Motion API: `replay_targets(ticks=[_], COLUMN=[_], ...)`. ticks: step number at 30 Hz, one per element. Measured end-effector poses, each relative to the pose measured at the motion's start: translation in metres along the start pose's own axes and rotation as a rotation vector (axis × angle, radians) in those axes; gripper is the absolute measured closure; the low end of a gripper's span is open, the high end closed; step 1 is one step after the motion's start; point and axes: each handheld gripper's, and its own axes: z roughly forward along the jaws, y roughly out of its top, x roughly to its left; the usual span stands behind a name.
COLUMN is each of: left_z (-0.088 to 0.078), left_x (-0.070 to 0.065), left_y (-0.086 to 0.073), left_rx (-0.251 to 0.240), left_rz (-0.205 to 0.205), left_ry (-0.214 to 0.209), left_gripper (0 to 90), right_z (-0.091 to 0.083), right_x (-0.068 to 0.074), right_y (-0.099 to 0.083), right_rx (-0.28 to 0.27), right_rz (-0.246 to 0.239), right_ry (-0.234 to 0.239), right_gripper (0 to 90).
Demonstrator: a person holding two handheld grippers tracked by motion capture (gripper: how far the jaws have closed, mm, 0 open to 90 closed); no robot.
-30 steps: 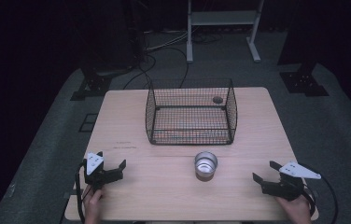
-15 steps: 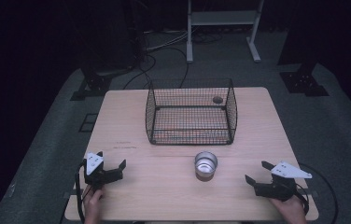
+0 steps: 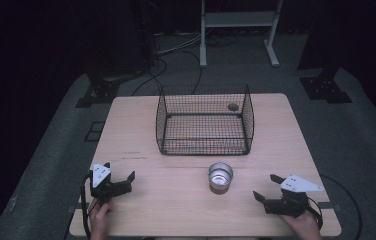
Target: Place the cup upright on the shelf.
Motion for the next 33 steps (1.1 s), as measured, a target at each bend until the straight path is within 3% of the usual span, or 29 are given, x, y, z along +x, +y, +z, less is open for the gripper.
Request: replay_targets(ticks=[5, 11, 26, 33], left_z=[0.000, 0.000, -0.001, -0.001], left_x=[0.000, 0.000, 0.000, 0.000], left_y=[0.000, 0.000, 0.000, 0.000], left_rx=[0.001, -0.001, 0.000, -0.001], left_rz=[0.002, 0.002, 0.000, 0.001], left_ry=[0.000, -0.001, -0.002, -0.001], left_gripper=[0.0, 0.0, 0.0, 0.0], right_z=[0.006, 0.017, 0.031, 0.036], right_x=[0.007, 0.019, 0.032, 0.038], right_y=[0.005, 0.013, 0.025, 0.029], right_rx=[0.005, 0.025, 0.043, 0.049], right_rz=[-0.009, -0.056, -0.080, -0.084], right_ry=[0.022, 0.054, 0.128, 0.136], right_gripper=[13.3, 13.3, 9.5, 8.8])
